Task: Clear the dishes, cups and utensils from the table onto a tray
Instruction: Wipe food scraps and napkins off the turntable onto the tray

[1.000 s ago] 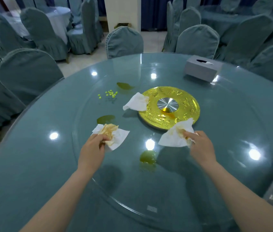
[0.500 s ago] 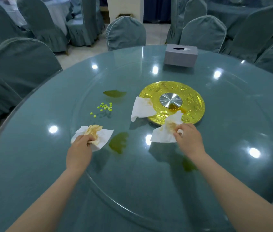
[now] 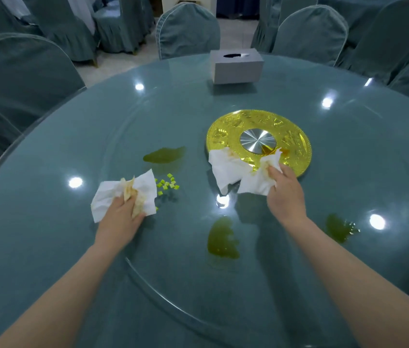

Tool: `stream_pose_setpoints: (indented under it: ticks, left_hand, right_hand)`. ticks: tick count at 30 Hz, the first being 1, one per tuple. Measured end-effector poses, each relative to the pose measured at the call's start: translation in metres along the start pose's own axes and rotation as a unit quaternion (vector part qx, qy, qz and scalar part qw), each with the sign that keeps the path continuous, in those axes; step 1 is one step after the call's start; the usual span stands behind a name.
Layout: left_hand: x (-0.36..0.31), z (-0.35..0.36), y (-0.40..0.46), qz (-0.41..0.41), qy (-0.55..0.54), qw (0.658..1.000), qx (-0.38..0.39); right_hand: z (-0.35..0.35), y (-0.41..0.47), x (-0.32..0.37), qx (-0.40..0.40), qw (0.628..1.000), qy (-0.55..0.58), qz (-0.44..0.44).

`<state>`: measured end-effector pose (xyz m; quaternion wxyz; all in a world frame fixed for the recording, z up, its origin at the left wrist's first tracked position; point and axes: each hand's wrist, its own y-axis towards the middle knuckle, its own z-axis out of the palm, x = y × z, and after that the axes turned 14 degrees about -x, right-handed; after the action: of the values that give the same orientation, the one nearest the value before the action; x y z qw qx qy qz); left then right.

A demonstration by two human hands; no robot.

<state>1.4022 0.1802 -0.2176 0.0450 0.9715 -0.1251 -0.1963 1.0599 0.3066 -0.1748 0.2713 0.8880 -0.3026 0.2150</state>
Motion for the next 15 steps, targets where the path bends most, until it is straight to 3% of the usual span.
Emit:
stream_pose_setpoints:
  ticks: [7,15]
  left_hand:
    - [-0.018,0.005,-0.038,0.004,0.043,0.999,0.030]
    - [-0.028,-0.001,-0.050,-0.001,0.046,0.998,0.038]
  right_hand:
    - [0.020,0.009,0.008,0.088,0.996,-0.006,-0.022]
    - [0.057,0.015,0.012,0.230,0.960,-0.148,-0.061]
